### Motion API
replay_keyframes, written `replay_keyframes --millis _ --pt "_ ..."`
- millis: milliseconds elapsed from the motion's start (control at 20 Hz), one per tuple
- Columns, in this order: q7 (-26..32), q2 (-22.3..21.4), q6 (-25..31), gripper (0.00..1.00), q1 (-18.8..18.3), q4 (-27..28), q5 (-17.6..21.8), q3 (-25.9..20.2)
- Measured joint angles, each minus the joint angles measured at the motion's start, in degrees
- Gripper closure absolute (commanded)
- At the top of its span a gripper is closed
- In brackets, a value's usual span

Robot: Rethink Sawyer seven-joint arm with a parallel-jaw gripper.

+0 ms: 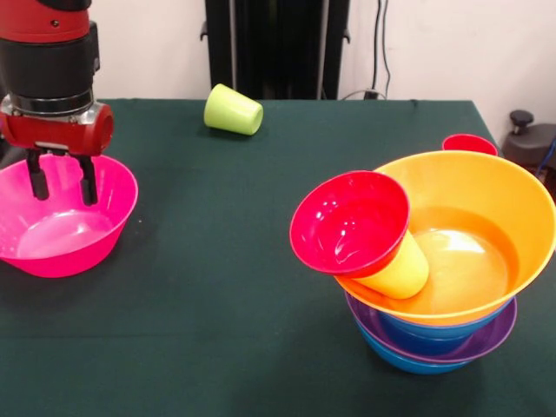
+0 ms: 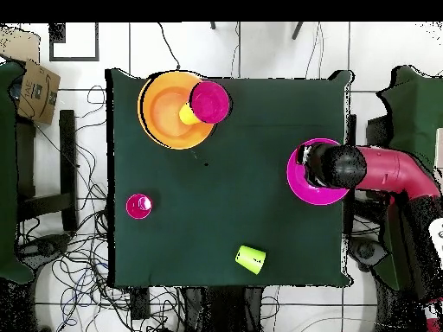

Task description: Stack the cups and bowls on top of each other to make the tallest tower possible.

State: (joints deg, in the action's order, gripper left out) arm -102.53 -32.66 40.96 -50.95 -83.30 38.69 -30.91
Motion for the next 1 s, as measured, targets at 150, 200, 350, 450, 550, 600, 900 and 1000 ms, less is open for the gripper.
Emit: replay_keyframes --millis 150,200,350,450,550,600,900,1000 --pt "0.0 0.0 1.6 0.0 0.0 0.3 -1.4 0.1" --pt "0.0 0.0 2.2 0.0 0.1 0.4 -2.0 0.1" --pt "0.0 0.1 4.4 0.0 0.4 0.8 -3.5 0.3" --pt "0.0 0.2 5.6 0.0 0.9 1.0 -4.3 0.6" --pt "0.0 0.2 5.8 0.0 1.2 1.1 -4.7 0.8" --pt "0.0 0.3 5.8 0.0 1.6 1.1 -5.0 1.0" --pt "0.0 0.3 5.8 0.0 3.2 1.1 -5.9 1.7" --pt "0.0 0.3 5.8 0.0 3.6 1.1 -5.9 1.9"
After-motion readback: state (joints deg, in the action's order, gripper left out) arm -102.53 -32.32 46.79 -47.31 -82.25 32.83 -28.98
